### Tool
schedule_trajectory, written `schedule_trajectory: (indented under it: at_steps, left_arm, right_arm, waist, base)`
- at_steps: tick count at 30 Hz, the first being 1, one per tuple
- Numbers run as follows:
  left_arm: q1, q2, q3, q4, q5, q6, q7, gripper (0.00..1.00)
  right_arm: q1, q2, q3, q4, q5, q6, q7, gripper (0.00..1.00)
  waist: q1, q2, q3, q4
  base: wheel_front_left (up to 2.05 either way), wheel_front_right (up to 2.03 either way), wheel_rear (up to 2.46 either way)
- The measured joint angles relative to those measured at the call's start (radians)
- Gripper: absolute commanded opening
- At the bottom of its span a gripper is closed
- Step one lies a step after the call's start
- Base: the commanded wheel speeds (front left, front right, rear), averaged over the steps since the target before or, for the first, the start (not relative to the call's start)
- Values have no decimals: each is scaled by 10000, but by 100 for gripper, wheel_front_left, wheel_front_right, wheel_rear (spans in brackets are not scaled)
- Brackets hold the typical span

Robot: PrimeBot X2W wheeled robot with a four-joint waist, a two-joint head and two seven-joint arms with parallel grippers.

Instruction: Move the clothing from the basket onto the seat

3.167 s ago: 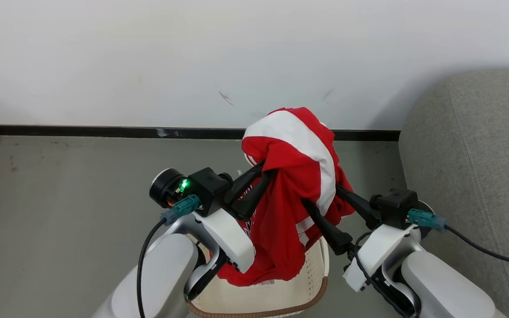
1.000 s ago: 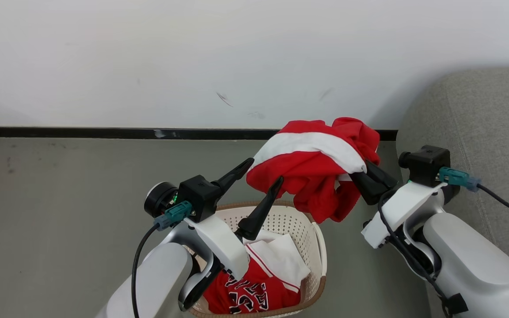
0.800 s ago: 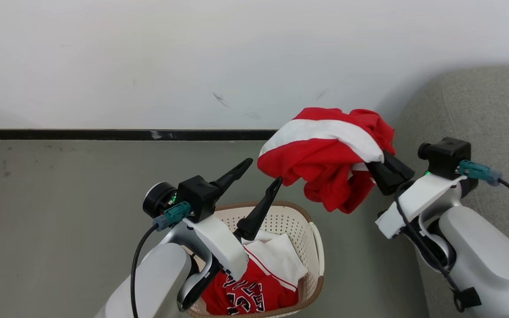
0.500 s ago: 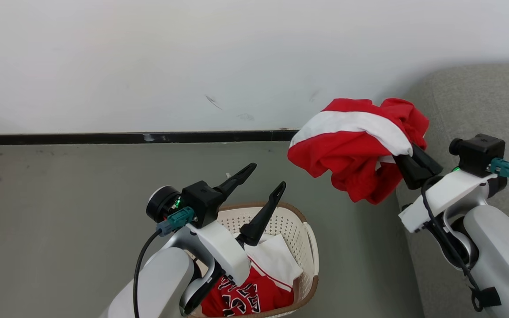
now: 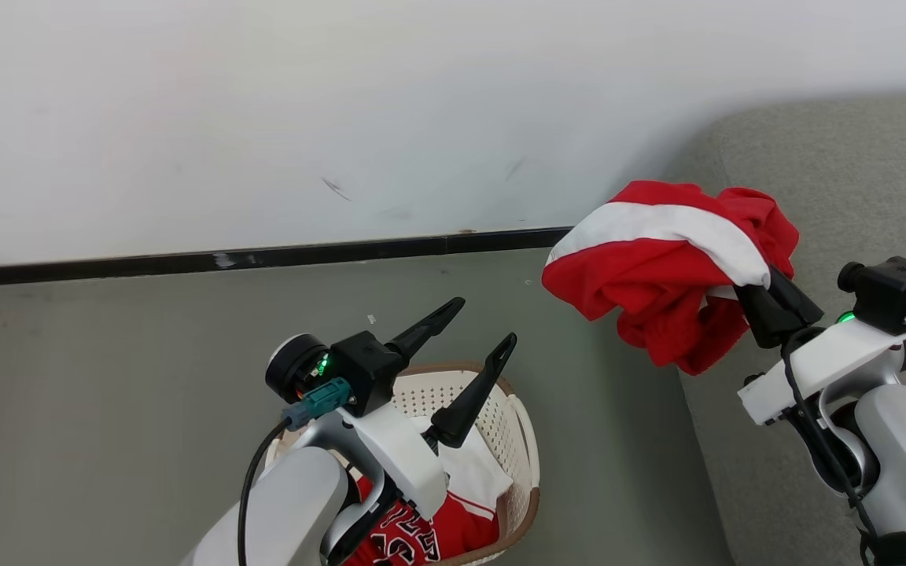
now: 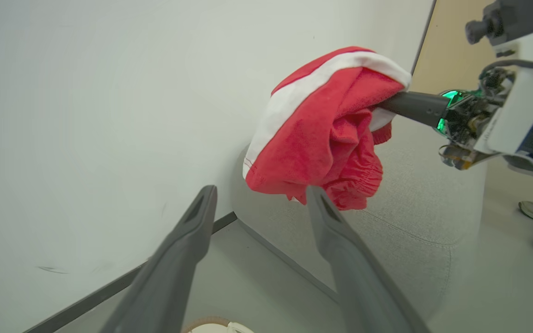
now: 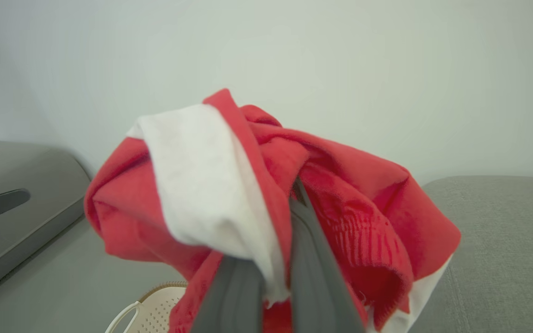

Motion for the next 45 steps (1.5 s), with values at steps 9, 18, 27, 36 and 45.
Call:
schedule_trajectory:
  at_steps: [9, 18, 27, 36, 45]
  left_arm:
    - [201, 90, -257, -2, 0, -71, -2, 100]
    - [202, 132, -523, -75, -2, -86, -90, 100]
    - [202, 196, -723, -148, -40, -132, -123, 100]
    - [202, 351, -878, -276, -59, -132, -165, 100]
    - [201, 512, -869, -343, -59, -159, -174, 100]
  right_arm:
    - [472, 2, -585, -407, -167, 0, 0, 0]
    - [1003, 4, -1348, -663, -265, 0, 0, 0]
    - [1636, 46, -2008, -936, -372, 0, 0, 0]
    - [2136, 203, -2422, -1260, -518, 0, 0, 0]
    - [2149, 334, -2347, -1511, -562, 0, 0, 0]
  waist:
    - [0, 0, -6, -548]
    - [0, 0, -19, -1175]
    - [0, 0, 6, -1838]
    - [0, 0, 138, -2558]
    - [0, 0, 321, -3137]
  base:
    - [0, 0, 0]
    - [0, 0, 0]
    - [0, 0, 0]
    - [0, 0, 0]
    - [0, 0, 0]
